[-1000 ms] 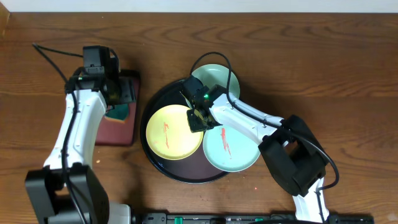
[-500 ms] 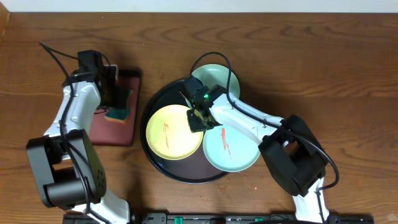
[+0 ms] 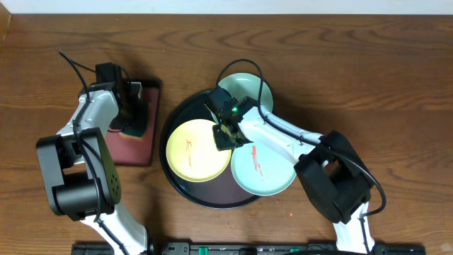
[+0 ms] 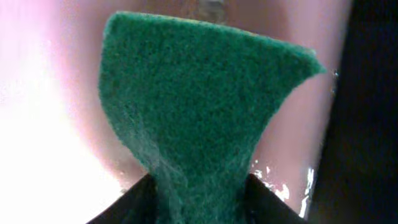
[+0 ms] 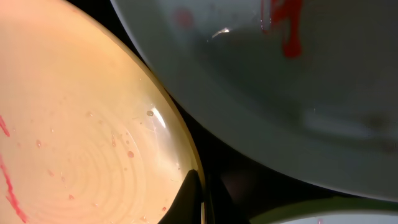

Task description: Clean dirty plates on tray and stack at the side

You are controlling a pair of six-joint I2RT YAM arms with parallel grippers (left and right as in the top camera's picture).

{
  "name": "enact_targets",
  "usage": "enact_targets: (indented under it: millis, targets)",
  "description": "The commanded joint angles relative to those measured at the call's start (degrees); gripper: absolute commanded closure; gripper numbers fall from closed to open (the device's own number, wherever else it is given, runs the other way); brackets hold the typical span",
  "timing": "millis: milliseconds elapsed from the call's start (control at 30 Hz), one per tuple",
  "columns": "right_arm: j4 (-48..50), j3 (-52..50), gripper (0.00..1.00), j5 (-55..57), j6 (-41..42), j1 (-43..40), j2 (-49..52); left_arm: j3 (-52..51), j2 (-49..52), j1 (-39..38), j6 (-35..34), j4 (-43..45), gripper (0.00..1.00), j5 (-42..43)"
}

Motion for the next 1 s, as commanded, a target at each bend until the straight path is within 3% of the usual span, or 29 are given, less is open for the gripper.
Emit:
enact_targets:
  millis: [0,67,100,400,733,967]
  targets:
    - [0.42,0.85,0.99,0.52,-0.17,0.50,1.09,0.13,1.51,0.17,0.90,-0.09,0.77,0.17]
    - [0.44,0.85,0.99,0.52,-0.15,0.50,1.09,0.26,1.46,0.20,0.87,0.33,0.92,0.17]
    - [0.46,0.85,0.99,0.52,-0.15,0.50,1.09,0.48,1.46,0.17,0.85,0.31,0.92,0.17]
    - [0.46,0.85,0.99,0.52,-0.15,0.50,1.09,3.74,-4.15,0.17,-5.27,-1.20,0.93,0.15]
    - [0.48,0.85,0.99,0.33,-0.15,0.39,1.09,4.55,-15.82,0.17,-14.08,-10.03,0.93,-0.33]
    - [0.66,0.85,0.99,0.13,-0.15,0.42,1.09,4.52,-17.88,0.20,-19.10,-12.92,0.92,-0.90]
